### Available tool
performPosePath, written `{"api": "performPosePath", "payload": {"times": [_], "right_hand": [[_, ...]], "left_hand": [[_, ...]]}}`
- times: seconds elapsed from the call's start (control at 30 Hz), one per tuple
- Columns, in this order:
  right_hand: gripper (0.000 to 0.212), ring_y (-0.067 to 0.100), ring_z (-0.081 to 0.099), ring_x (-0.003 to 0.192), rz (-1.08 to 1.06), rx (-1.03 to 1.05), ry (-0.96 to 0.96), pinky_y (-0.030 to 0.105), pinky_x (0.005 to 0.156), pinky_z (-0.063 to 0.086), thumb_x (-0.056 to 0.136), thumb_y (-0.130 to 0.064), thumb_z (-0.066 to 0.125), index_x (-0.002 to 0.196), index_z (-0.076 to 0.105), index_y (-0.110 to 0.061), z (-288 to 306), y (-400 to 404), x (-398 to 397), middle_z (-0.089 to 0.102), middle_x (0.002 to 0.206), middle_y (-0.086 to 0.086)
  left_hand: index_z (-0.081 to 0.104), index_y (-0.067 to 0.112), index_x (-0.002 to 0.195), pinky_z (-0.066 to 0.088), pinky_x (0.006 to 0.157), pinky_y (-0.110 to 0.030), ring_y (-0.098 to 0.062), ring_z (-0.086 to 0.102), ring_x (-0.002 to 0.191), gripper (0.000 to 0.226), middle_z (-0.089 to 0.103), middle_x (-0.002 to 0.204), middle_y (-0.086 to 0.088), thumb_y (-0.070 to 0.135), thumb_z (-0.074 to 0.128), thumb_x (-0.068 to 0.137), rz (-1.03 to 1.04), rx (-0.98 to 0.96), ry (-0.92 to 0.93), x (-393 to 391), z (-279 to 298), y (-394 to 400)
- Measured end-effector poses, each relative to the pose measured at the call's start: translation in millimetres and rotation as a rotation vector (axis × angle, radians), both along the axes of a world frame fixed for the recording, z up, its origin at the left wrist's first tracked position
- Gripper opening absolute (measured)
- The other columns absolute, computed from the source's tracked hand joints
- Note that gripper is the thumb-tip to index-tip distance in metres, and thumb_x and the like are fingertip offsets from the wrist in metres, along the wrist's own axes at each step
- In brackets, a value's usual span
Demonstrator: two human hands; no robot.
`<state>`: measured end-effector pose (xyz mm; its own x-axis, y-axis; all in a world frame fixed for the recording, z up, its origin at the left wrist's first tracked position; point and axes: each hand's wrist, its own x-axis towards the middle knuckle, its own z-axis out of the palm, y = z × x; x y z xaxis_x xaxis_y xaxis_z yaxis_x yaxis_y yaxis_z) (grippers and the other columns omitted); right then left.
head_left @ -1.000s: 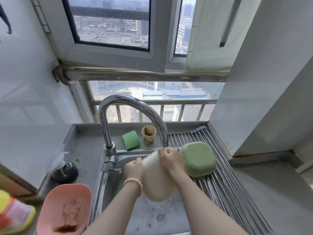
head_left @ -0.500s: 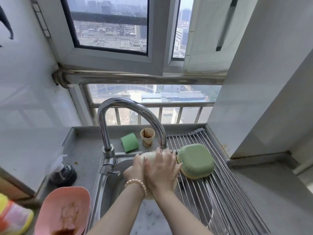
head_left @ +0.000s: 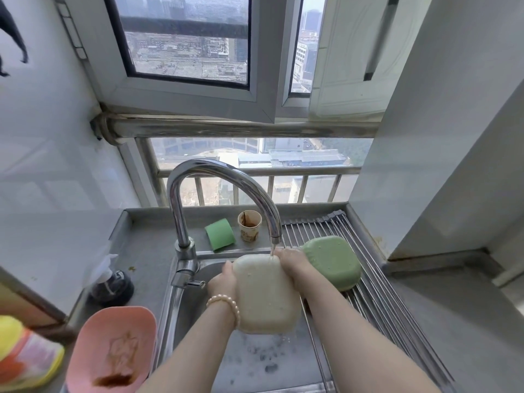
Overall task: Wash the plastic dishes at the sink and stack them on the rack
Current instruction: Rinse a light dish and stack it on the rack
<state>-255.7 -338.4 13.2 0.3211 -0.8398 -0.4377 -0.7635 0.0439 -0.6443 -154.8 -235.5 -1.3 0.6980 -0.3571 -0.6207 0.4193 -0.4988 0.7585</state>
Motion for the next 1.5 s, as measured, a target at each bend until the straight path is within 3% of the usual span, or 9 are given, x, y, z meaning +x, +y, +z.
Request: {"api": "performPosePath", "payload": {"times": [0.23, 0.43, 0.63, 0.83, 1.03, 1.13, 1.23, 1.4, 1.5], "right_hand": [[0.037, 0.023, 0.057, 0.087, -0.113, -0.178, -0.173, 0.031, 0.078, 0.043, 0.098, -0.019, 0.043, 0.063, 0.055, -0.019, -4, 8, 4, 0.067, 0.093, 0.015], [0.053, 0.030, 0.050, 0.116, -0.018, -0.388, 0.090, 0.039, 0.093, 0.038, 0.094, -0.060, 0.031, 0.121, 0.053, -0.020, -16, 47, 5, 0.053, 0.122, 0.009], [0.024, 0.023, 0.057, 0.092, -0.168, -0.076, -0.076, 0.029, 0.072, 0.042, 0.099, -0.028, 0.041, 0.088, 0.059, -0.016, -33, 14, -4, 0.062, 0.095, 0.007], [0.026, 0.018, 0.047, 0.064, -0.378, 0.391, -0.440, 0.025, 0.057, 0.038, 0.094, -0.012, 0.048, 0.071, 0.056, -0.003, -42, 10, -14, 0.052, 0.069, 0.004], [0.062, 0.030, 0.059, 0.103, -0.377, 0.115, -0.172, 0.032, 0.091, 0.045, 0.095, -0.054, 0.040, 0.114, 0.063, 0.001, -29, 13, -11, 0.064, 0.111, 0.016], [0.058, 0.024, 0.050, 0.080, -0.261, -0.108, -0.153, 0.031, 0.071, 0.035, 0.102, -0.046, 0.032, 0.087, 0.067, -0.002, -6, 18, -20, 0.055, 0.076, 0.008], [0.063, 0.018, 0.043, 0.053, -0.190, -0.299, -0.238, 0.029, 0.052, 0.030, 0.100, -0.049, 0.034, 0.048, 0.042, -0.014, -3, 35, -28, 0.045, 0.049, 0.000], [0.061, 0.010, 0.030, 0.040, -0.167, -0.649, -0.250, 0.027, 0.047, 0.018, 0.083, -0.062, 0.027, 0.043, 0.026, -0.017, -32, 51, -47, 0.031, 0.038, -0.003], [0.056, 0.009, 0.028, 0.039, -0.043, -1.006, -0.264, 0.024, 0.043, 0.018, 0.095, -0.048, 0.038, 0.047, 0.027, -0.021, -43, 52, -58, 0.028, 0.041, -0.007]], "left_hand": [[0.061, 0.012, 0.069, 0.044, 0.062, -0.029, -0.019, 0.056, 0.064, 0.043, 0.063, 0.070, -0.003, 0.053, 0.073, 0.073, -0.243, -0.039, -0.153, -2, 2, -11], [0.062, 0.006, 0.074, 0.055, 0.073, -0.035, -0.020, 0.061, 0.066, 0.037, 0.070, 0.086, -0.007, 0.033, 0.082, 0.060, 0.281, -0.192, 0.244, 17, -6, -12], [0.062, 0.002, 0.086, 0.042, 0.054, -0.027, -0.021, 0.051, 0.059, 0.020, 0.061, 0.075, -0.008, 0.021, 0.062, 0.083, 0.172, -0.099, 0.229, 18, -23, -3], [0.063, -0.003, 0.102, 0.044, 0.074, -0.032, -0.031, 0.059, 0.092, 0.034, 0.064, 0.104, -0.016, 0.025, 0.047, 0.095, 0.035, 0.042, -0.064, 13, -25, -1], [0.052, 0.020, 0.118, 0.041, 0.087, -0.035, -0.027, 0.053, 0.113, 0.068, 0.057, 0.122, -0.005, 0.075, 0.035, 0.083, -0.586, 0.134, -0.736, -13, -17, 3], [0.051, 0.020, 0.109, 0.047, 0.084, -0.036, -0.029, 0.059, 0.101, 0.094, 0.062, 0.109, -0.007, 0.093, 0.025, 0.056, -0.587, 0.085, -0.573, -17, -13, -1], [0.055, 0.013, 0.108, 0.045, 0.083, -0.033, -0.024, 0.057, 0.093, 0.077, 0.061, 0.106, -0.004, 0.081, 0.045, 0.073, -0.414, -0.013, -0.265, -22, -2, -14], [0.060, 0.002, 0.118, 0.043, 0.100, -0.037, -0.030, 0.056, 0.114, 0.038, 0.060, 0.124, -0.016, 0.030, 0.052, 0.093, -0.557, 0.041, 0.080, -11, -8, -47], [0.057, -0.001, 0.090, 0.053, 0.077, -0.036, -0.029, 0.065, 0.078, 0.020, 0.067, 0.089, -0.020, 0.011, 0.041, 0.093, -0.752, 0.086, 0.220, 0, -9, -49]]}}
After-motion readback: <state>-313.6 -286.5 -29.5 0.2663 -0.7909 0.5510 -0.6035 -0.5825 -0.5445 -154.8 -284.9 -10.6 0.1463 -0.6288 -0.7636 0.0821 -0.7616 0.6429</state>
